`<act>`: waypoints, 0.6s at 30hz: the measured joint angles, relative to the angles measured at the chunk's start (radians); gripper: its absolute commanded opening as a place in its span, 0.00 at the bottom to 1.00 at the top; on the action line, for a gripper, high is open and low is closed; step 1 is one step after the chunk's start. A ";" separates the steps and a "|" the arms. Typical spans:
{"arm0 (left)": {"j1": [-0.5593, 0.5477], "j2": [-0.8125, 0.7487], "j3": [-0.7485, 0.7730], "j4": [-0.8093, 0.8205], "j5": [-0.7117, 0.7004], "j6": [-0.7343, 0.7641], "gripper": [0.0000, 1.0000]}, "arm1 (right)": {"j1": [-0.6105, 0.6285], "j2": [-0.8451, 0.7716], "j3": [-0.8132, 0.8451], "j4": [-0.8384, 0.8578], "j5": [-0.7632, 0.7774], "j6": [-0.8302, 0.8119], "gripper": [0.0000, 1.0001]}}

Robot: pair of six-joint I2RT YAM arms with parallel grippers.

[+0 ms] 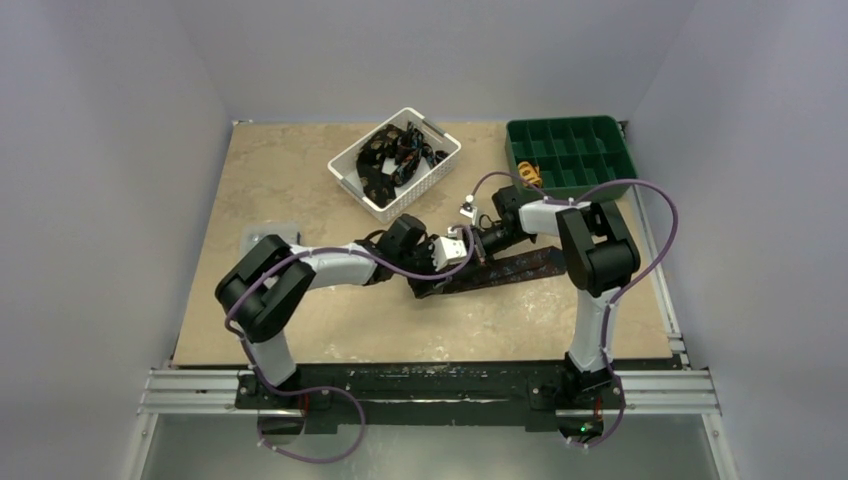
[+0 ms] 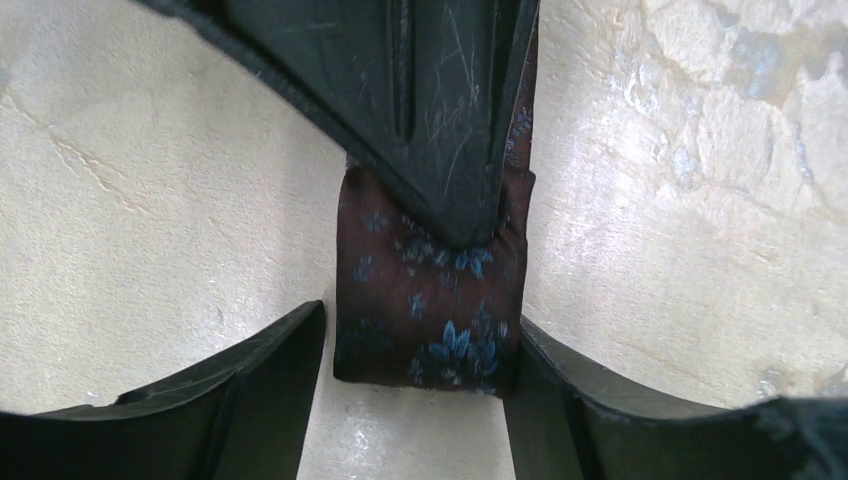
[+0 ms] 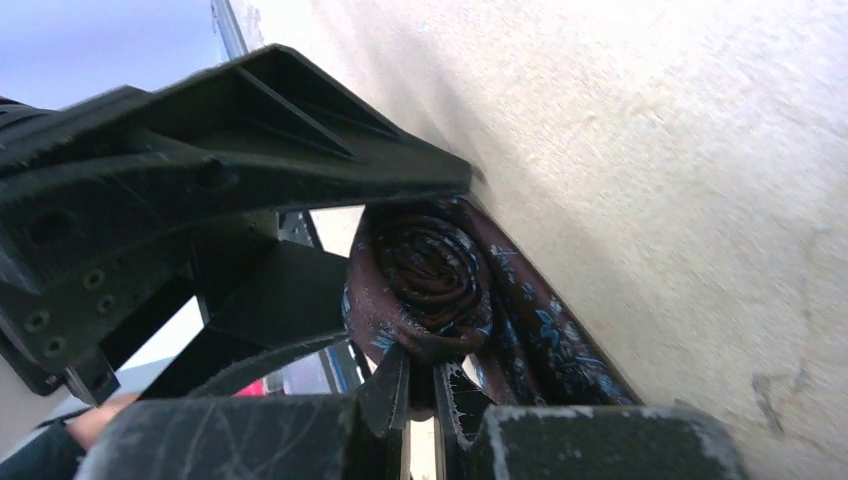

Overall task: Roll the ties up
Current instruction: Roll the tie at the center of the board.

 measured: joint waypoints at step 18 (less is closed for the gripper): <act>-0.003 -0.079 -0.146 0.300 0.065 -0.117 0.62 | -0.028 0.024 0.024 -0.134 0.054 -0.043 0.00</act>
